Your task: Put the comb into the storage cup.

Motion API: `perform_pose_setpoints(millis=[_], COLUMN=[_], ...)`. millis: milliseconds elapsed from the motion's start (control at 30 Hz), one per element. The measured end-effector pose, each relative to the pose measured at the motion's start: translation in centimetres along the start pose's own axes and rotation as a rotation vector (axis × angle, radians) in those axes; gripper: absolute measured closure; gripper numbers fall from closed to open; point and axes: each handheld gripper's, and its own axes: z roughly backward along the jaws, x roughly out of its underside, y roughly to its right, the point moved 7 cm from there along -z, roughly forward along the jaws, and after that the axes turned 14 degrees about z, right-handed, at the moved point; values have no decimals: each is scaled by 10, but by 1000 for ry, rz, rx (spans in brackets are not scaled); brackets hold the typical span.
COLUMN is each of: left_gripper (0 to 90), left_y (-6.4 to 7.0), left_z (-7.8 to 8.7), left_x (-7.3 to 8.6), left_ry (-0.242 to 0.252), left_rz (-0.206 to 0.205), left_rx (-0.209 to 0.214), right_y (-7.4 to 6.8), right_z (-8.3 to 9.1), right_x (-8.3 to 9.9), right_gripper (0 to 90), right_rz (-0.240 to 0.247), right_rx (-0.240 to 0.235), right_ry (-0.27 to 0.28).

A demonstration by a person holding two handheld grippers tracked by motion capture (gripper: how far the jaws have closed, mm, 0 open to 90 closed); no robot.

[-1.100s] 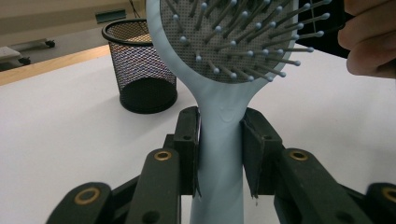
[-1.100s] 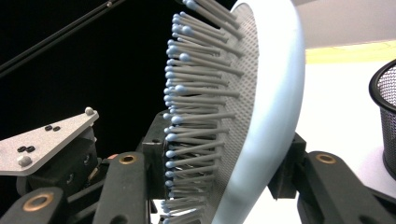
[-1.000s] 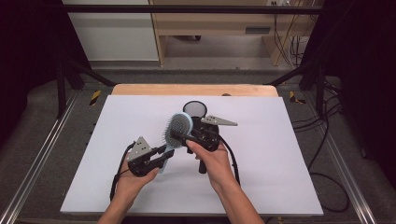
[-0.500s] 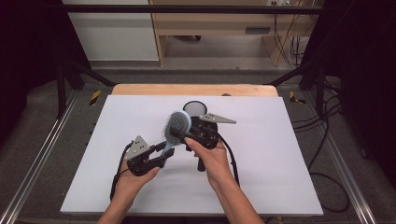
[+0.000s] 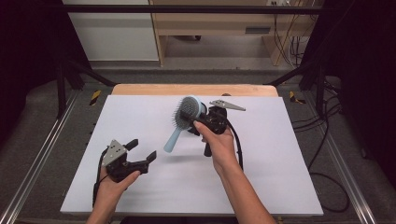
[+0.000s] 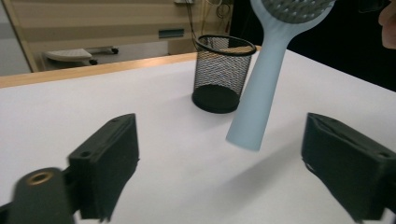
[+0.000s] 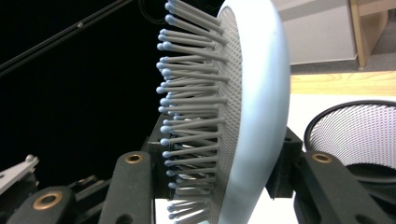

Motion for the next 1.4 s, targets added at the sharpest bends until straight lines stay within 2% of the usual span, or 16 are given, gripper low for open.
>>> perform_pose_setpoints(millis=[67, 267, 433, 633, 1000, 1133, 1267, 1400], left_gripper=[84, 60, 59, 57, 65, 65, 63, 55], left_y=[-6, -25, -31, -31, -32, -31, -27, -27], left_z=[3, 2, 0, -1, -2, -4, -4, -5], left_x=[1, 1, 5, 6, 7, 9, 9, 10], left_ry=[15, 60, 54, 49, 44, 42, 45, 47], left_rz=[10, 51, 48, 6, 6, 4, -25, -40], left_rx=[-3, -59, -71, -85, -91, -97, -87, -80], right_y=[1, 10, 14, 19, 29, 33, 40, 47], right_z=[-1, -3, -4, -5, -3, -3, -7, -9], right_x=[-2, -13, -27, -44, -75, -80, -79, -78], right_gripper=[547, 546, 544, 544, 542, 541, 541, 540], right_rz=[-2, -15, -31, -31, -19, -19, 1, -8], right_rx=[3, 22, 25, 32, 67, 78, 103, 116], right_ry=[0, 9, 34, 63, 102, 107, 82, 82])
